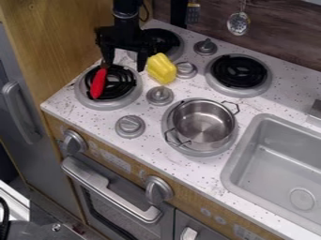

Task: Move silver pot from bottom right burner to top right burner

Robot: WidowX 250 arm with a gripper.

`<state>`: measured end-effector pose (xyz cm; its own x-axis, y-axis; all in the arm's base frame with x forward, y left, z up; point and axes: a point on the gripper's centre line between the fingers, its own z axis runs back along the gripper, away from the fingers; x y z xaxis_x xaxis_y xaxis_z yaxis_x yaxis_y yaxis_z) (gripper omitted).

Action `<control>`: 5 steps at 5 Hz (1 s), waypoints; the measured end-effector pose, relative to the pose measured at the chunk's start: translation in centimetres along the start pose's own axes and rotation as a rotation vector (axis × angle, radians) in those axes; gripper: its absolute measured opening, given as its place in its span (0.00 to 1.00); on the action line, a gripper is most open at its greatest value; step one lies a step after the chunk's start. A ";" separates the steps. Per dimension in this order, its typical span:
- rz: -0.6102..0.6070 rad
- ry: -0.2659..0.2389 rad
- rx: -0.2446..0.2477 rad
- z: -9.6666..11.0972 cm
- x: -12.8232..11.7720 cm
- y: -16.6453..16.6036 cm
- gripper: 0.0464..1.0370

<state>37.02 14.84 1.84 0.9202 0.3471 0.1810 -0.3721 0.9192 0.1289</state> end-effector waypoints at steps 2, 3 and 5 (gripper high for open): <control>-0.027 0.086 0.004 -1.7 -3.4 -1.2 0.96; -0.056 0.011 0.007 2.0 -4.2 -2.9 0.96; -0.092 -0.062 -0.048 5.8 -6.3 -5.3 0.96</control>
<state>32.50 6.71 5.63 0.9403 0.2502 0.2307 -0.2789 0.9550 0.1011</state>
